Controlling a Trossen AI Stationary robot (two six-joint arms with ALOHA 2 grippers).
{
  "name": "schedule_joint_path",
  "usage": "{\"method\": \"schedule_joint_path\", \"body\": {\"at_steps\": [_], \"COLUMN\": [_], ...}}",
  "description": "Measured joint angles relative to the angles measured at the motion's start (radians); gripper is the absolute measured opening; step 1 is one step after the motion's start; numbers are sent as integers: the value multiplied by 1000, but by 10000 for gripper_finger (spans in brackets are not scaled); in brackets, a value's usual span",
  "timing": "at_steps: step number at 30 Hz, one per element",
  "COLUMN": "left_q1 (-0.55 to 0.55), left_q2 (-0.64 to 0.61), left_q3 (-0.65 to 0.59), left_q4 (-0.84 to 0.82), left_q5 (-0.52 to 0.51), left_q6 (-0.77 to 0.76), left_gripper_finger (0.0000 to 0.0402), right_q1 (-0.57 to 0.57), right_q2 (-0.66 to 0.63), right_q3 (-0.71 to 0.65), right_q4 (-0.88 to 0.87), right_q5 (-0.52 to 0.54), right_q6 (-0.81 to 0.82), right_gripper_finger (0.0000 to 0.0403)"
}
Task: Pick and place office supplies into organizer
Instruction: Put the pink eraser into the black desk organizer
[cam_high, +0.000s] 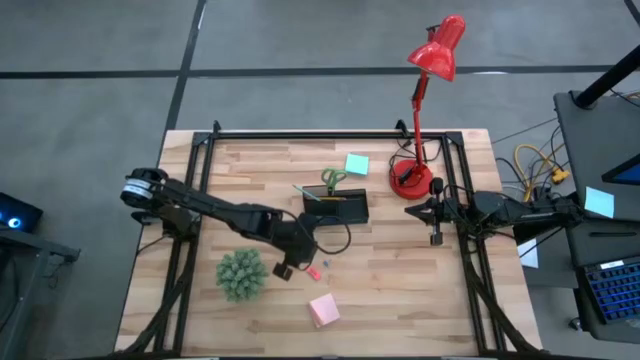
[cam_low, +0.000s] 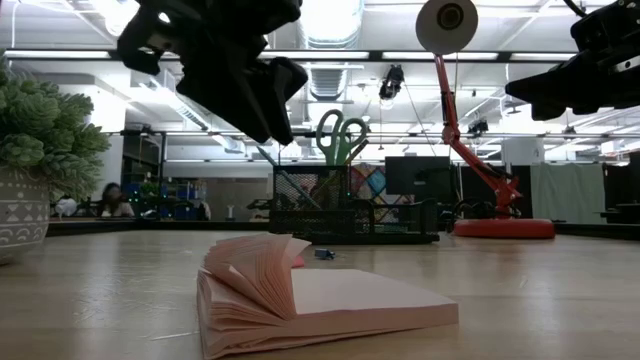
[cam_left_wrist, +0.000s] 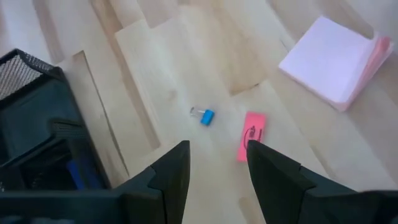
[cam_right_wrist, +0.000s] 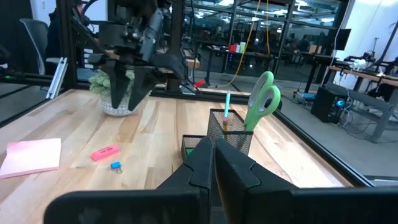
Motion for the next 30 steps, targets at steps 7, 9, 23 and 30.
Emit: {"method": "schedule_joint_path", "body": {"at_steps": [7,9,23,30], "left_q1": [-22,-23,-57,-82], "left_q2": [12,39,198,241], "left_q3": [-7,-6,96,94], "left_q4": [8,5,-63,-60], "left_q5": [-1,-1,27,-8], "left_q6": [-51,-50,13,29], "left_gripper_finger": [146,146,146,146], "right_q1": [0,0,0,0], "right_q2": [0,0,-1,-1], "right_q3": [0,0,1,1], "right_q4": [1,1,2,2], "right_q5": [0,0,-1,-1], "right_q6": [0,0,-1,-3], "right_gripper_finger": [8,8,8,8]}}
